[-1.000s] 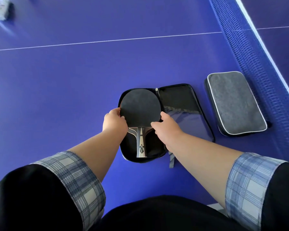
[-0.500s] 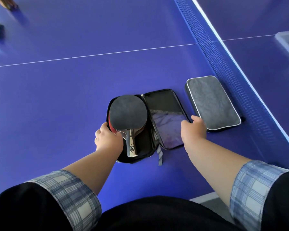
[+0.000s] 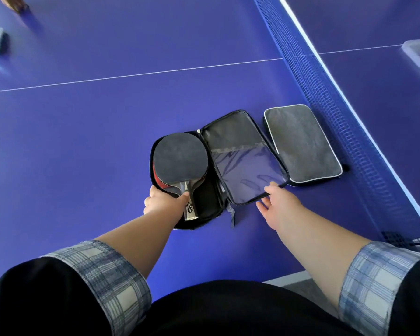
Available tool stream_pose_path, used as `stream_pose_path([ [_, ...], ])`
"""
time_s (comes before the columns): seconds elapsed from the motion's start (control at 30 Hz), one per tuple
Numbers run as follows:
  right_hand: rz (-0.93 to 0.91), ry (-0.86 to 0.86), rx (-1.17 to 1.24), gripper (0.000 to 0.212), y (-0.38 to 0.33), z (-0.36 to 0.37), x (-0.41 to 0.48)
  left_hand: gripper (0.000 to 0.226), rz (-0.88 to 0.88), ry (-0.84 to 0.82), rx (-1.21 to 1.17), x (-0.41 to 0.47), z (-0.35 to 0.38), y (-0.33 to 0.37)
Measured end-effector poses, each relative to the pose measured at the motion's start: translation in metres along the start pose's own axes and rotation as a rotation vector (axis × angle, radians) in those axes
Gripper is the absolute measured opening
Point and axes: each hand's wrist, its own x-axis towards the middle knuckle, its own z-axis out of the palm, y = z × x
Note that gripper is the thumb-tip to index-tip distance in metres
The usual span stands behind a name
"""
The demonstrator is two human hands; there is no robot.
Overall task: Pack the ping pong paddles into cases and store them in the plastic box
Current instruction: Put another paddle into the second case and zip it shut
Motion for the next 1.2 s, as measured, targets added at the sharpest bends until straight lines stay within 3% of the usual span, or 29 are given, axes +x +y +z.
stream_pose_path([
  [0.2, -0.331, 0.002, -0.325, 0.015, 0.002, 0.012, -0.034, 0.097, -0.037, -0.022, -0.054, -0.009, 0.014, 0.006],
  [0.37, -0.669, -0.164, -0.748, 0.008, 0.021, 0.024, -0.058, 0.090, -0.040, -0.061, -0.174, -0.016, 0.019, 0.006],
  [0.57, -0.869, -0.426, -1.066, 0.048, 0.041, 0.032, -0.062, 0.055, -0.118, -0.084, -0.534, -0.012, 0.008, -0.001],
  [0.67, -1.003, -0.459, -1.270, 0.063, 0.048, 0.038, -0.062, 0.042, -0.156, -0.214, -0.728, -0.012, 0.004, -0.007],
  [0.8, -1.070, -0.459, -1.561, 0.070, 0.052, 0.038, -0.054, 0.048, -0.135, -0.331, -0.781, -0.015, -0.003, -0.015],
  [0.93, -1.103, -0.420, -1.818, 0.069, 0.059, 0.037, -0.044, 0.057, -0.050, -0.324, -0.764, -0.012, -0.008, -0.014],
  [1.2, -0.993, -0.462, -1.959, 0.079, 0.068, 0.042, -0.040, 0.029, 0.079, -0.231, -0.429, 0.011, -0.013, -0.015],
])
